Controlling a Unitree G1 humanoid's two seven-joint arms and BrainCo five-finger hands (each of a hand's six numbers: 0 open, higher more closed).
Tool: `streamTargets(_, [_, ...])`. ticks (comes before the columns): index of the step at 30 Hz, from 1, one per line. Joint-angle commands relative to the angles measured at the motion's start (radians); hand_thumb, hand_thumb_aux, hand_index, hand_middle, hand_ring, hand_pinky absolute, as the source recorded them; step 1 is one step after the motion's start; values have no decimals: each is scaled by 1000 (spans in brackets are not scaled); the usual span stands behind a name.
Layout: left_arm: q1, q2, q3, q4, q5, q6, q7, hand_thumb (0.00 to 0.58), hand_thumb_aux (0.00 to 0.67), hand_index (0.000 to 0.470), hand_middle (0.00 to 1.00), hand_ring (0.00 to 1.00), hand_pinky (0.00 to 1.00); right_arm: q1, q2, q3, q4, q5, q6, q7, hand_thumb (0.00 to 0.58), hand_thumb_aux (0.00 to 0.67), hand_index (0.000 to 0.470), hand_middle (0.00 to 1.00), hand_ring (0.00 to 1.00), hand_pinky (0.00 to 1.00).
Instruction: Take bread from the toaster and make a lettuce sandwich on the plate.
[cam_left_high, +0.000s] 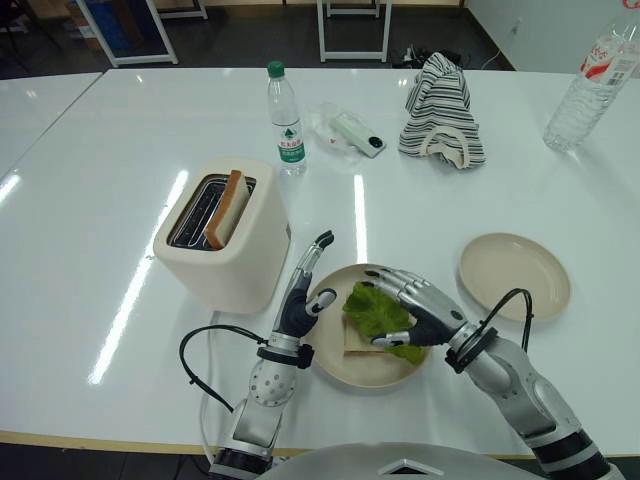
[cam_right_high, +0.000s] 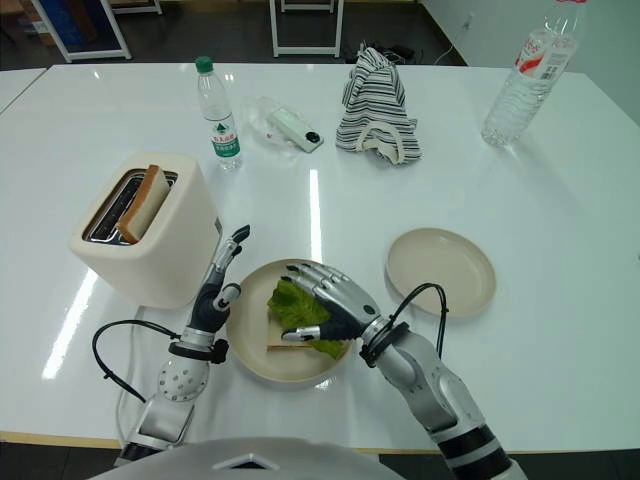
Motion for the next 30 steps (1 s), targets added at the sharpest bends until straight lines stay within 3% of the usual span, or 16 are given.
streamTargets(1, [6, 13, 16, -55, 51, 6, 13, 0, 0, 0, 0, 0, 0, -15, 116, -132, -53, 335, 61, -4, 0, 0, 0, 0, 0, 0])
streamTargets(6, [-26, 77, 124, -259, 247, 10, 64, 0, 0, 0, 0, 0, 0, -47, 227, -322, -51, 630, 208, -53, 0, 0, 0, 0, 0, 0])
streamTargets(10, [-83, 157, 296, -373, 380, 106, 76, 0, 0, 0, 0, 0, 0, -56, 248, -388, -36, 691, 253, -63, 0, 0, 0, 0, 0, 0])
streamTargets(15, [-121, 247, 435, -330, 488, 250, 81, 0, 0, 0, 0, 0, 0, -47, 263, -392, -14, 684, 253, -56, 0, 0, 0, 0, 0, 0])
streamTargets(30, [-140, 276, 400, -169, 474, 468, 14, 0, 0, 0, 0, 0, 0, -33, 256, -392, 4, 647, 247, -36, 0, 0, 0, 0, 0, 0])
